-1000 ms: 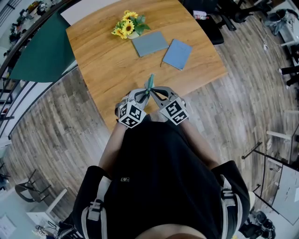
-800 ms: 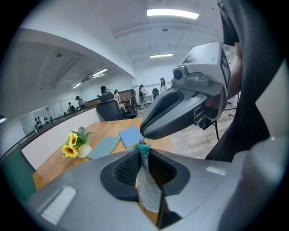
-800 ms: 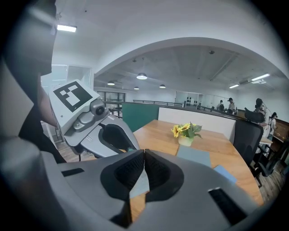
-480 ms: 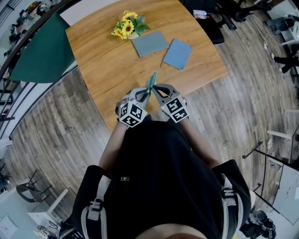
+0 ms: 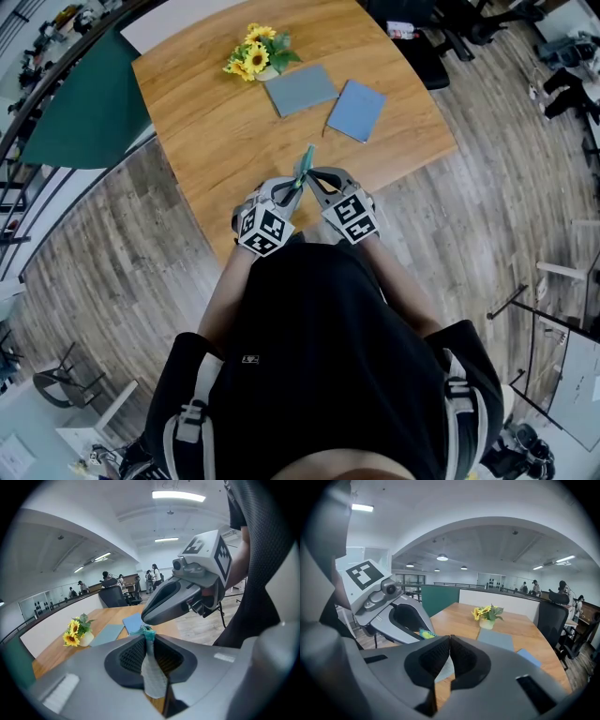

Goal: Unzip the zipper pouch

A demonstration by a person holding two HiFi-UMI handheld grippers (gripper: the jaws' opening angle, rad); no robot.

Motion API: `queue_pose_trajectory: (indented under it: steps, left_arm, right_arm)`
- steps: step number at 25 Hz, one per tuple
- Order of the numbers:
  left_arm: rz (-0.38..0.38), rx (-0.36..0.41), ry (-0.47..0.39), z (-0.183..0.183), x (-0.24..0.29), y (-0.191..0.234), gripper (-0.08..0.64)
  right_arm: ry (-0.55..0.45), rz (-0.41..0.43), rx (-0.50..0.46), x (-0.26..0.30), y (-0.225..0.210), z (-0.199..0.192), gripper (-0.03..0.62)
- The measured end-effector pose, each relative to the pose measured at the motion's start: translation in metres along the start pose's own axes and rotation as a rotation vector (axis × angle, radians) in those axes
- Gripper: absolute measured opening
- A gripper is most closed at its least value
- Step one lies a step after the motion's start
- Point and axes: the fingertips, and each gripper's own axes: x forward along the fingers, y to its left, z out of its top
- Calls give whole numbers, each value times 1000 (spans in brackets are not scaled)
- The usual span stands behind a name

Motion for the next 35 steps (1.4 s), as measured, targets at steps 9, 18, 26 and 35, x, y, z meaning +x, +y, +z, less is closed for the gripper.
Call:
queue_pose_trajectory:
  steps: [9, 18, 26, 35]
  left_arm:
    - [-7, -13, -18, 4, -7, -3, 48]
    - [-28, -11, -48, 3, -15, -8, 48]
    - [-59, -24, -80, 4, -23, -11, 48]
    - [-77, -23, -95, 2, -28, -10, 48]
  right_arm:
    - [2, -16, 8, -2, -4, -1, 8]
    - [12, -49, 18, -1, -7, -6, 8]
    - [13, -80, 30, -1, -9, -9, 8]
    - [21, -99, 39, 0, -13, -11, 8]
